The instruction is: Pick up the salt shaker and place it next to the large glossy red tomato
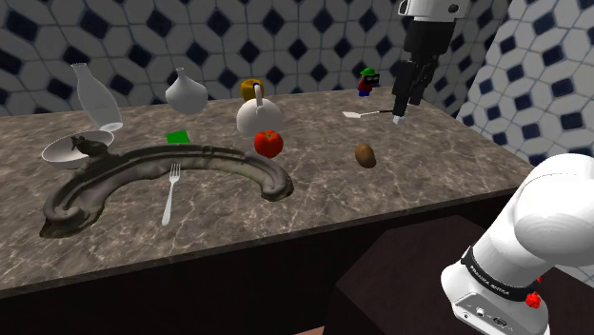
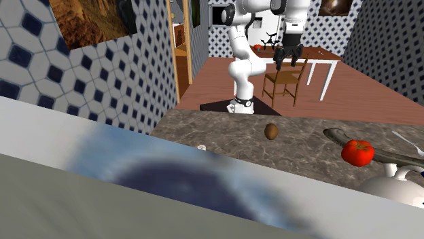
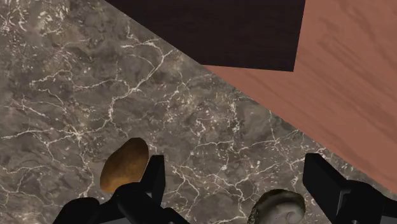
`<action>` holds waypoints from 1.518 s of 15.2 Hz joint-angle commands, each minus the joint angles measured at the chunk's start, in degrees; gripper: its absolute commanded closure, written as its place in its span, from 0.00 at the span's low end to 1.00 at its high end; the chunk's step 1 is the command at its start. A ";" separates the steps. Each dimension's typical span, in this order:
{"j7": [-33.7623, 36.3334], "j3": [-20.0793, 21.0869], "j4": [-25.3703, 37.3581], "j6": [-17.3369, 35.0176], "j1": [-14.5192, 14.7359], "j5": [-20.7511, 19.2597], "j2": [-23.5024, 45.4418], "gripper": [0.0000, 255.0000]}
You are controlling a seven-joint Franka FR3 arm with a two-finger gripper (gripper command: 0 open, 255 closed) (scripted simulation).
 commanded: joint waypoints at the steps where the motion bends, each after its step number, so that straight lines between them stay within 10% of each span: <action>1: 0.00 0.00 0.00 0.00 0.00 0.00 0.00 0.00; 23: -24.88 -23.25 4.03 25.72 -8.16 -10.18 24.01 0.00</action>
